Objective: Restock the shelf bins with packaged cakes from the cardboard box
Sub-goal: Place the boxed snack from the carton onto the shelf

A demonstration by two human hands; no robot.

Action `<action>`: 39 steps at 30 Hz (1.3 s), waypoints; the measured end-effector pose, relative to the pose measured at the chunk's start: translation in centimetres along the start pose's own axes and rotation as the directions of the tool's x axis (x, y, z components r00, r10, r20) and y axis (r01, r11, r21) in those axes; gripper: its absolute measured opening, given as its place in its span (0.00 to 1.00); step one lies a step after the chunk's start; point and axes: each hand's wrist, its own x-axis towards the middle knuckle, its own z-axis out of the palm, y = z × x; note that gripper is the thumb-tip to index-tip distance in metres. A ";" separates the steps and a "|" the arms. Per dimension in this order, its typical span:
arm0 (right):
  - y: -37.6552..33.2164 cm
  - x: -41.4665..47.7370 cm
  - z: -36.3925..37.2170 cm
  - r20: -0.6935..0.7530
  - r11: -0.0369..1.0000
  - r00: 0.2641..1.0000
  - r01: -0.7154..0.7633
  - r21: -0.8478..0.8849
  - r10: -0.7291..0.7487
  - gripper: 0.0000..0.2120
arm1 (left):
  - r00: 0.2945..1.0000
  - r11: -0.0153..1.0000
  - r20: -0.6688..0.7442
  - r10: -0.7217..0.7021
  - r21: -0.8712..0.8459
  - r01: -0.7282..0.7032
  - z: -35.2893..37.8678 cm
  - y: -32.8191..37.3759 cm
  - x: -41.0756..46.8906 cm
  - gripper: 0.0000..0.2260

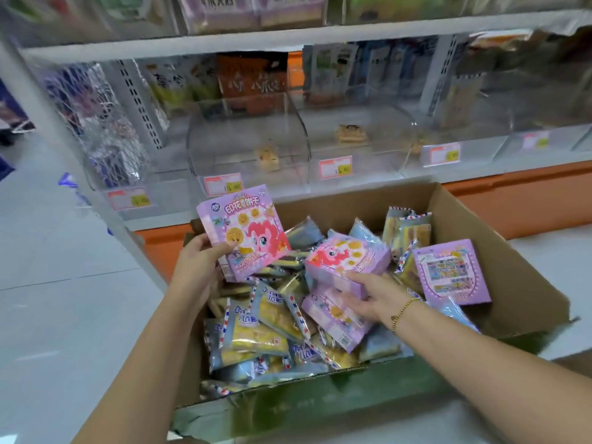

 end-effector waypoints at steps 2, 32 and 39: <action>-1.6 -0.7 -0.3 0.034 0.967 0.991 0.132 -0.217 -0.127 0.07 | 0.999 0.999 -0.013 0.044 0.009 -0.044 -0.9 0.4 0.5 0.11; -12.0 -4.0 20.3 0.871 0.585 0.474 0.745 -0.319 -0.128 0.17 | 0.967 0.967 0.168 0.191 0.135 -0.214 -4.6 8.2 1.4 0.44; -13.6 -2.8 24.8 0.935 0.648 0.353 0.709 -0.280 0.018 0.51 | 0.981 0.988 0.138 0.136 0.048 -0.144 -7.3 13.8 4.4 0.44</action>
